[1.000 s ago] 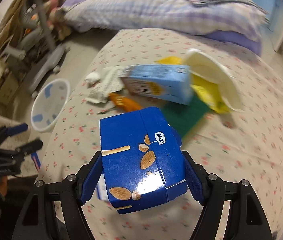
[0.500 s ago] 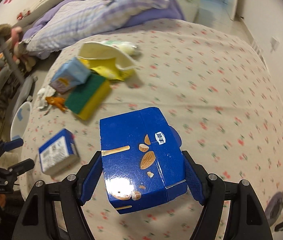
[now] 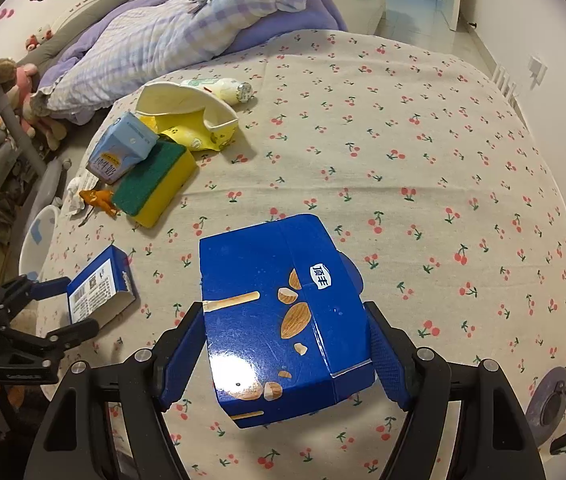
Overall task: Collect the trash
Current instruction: 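Grasp the blue-and-white barcode box with the left tool while the right tool holds the blue box, then drop the barcode box into the bin with the left tool while the right tool carries its box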
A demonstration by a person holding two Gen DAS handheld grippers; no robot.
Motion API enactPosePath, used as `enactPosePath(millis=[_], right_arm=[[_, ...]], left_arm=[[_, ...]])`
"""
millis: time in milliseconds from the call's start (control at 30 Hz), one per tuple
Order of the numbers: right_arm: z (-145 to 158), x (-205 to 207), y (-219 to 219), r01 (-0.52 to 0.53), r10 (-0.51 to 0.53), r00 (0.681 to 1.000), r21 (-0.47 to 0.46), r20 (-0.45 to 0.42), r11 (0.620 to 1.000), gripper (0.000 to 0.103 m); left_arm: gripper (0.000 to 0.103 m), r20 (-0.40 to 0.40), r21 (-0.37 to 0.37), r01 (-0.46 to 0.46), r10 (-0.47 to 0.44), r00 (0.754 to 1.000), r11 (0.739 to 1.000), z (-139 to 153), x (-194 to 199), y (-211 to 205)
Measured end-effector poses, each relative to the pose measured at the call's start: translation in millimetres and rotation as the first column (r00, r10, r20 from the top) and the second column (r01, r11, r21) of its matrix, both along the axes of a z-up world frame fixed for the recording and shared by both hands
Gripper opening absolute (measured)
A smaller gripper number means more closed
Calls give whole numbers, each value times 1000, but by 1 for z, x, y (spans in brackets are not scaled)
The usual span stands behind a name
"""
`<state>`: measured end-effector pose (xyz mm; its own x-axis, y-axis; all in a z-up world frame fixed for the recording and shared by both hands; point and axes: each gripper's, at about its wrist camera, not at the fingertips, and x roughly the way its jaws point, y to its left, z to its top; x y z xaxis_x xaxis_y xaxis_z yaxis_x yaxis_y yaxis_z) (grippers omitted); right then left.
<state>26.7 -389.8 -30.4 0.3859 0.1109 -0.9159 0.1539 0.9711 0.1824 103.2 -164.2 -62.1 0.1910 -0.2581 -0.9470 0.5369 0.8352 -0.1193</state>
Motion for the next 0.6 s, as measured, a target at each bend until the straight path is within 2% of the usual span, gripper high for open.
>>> enactPosePath(millis=[33,67,333,600], right_arm=[[0,1,2,-4,4,1000,-2,0,1000,78],[0,2,4,-7,7,1000,-3,-1,1000,78],[7,10,22,-37,37,999,-7,13,999,78],[21,22,49,-76,76,996,-5,41,997,78]], left_arm=[[65,-1,7,2,-2,1000,1000,-1,0,0],[64,2,11,3,-3,1000,1000,-1,-1,0],[64,64,-37,-26,29,998,999,23,-3,13],[64,81,-67,-117,122,989,991,32,4,44]])
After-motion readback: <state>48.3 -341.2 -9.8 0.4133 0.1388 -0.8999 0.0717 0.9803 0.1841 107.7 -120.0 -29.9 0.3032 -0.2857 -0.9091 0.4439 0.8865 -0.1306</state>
